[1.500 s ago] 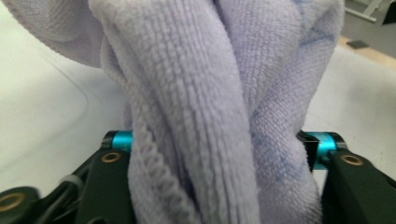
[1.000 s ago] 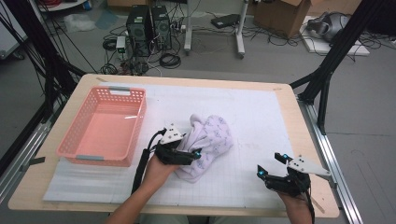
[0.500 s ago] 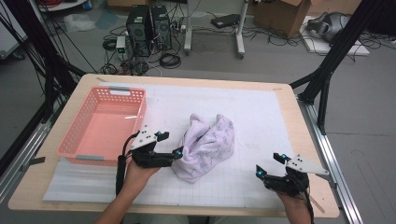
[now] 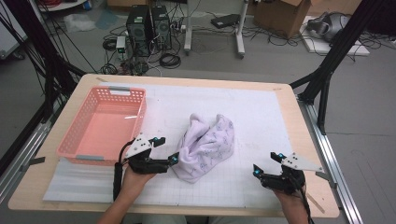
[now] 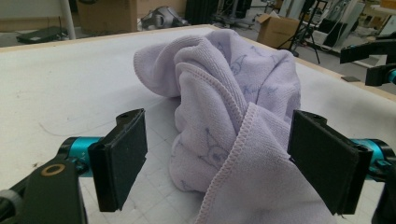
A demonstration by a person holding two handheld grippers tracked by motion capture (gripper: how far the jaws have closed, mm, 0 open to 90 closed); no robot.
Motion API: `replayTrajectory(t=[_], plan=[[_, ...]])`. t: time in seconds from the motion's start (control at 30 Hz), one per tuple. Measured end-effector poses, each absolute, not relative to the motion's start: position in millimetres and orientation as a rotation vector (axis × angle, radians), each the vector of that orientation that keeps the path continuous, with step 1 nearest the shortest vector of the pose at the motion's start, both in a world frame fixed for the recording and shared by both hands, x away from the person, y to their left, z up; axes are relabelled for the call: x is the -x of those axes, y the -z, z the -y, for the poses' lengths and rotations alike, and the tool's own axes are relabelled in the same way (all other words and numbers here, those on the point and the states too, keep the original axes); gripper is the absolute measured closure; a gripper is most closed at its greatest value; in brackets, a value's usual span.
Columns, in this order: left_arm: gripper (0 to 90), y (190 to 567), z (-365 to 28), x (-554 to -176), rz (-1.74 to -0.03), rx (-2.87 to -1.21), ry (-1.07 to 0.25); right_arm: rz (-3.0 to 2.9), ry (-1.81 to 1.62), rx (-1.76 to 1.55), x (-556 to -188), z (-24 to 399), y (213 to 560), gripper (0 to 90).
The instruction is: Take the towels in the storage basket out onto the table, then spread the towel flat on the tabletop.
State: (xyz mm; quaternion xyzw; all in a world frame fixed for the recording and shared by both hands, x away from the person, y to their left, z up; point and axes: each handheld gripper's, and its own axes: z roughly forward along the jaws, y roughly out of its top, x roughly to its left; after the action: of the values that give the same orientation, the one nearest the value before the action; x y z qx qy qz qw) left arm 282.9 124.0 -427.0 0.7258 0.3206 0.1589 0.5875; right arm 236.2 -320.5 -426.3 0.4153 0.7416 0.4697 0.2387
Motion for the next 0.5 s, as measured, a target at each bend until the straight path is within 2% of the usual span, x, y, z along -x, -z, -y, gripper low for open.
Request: replayTrajectory(t=[0.5], plan=[[20.5, 428.5, -122.8, -282.2, -0.742, -1.697, -0.352, -2.028, -1.279, -1.152, -237.4, 322.1, 427.4, 15.1]])
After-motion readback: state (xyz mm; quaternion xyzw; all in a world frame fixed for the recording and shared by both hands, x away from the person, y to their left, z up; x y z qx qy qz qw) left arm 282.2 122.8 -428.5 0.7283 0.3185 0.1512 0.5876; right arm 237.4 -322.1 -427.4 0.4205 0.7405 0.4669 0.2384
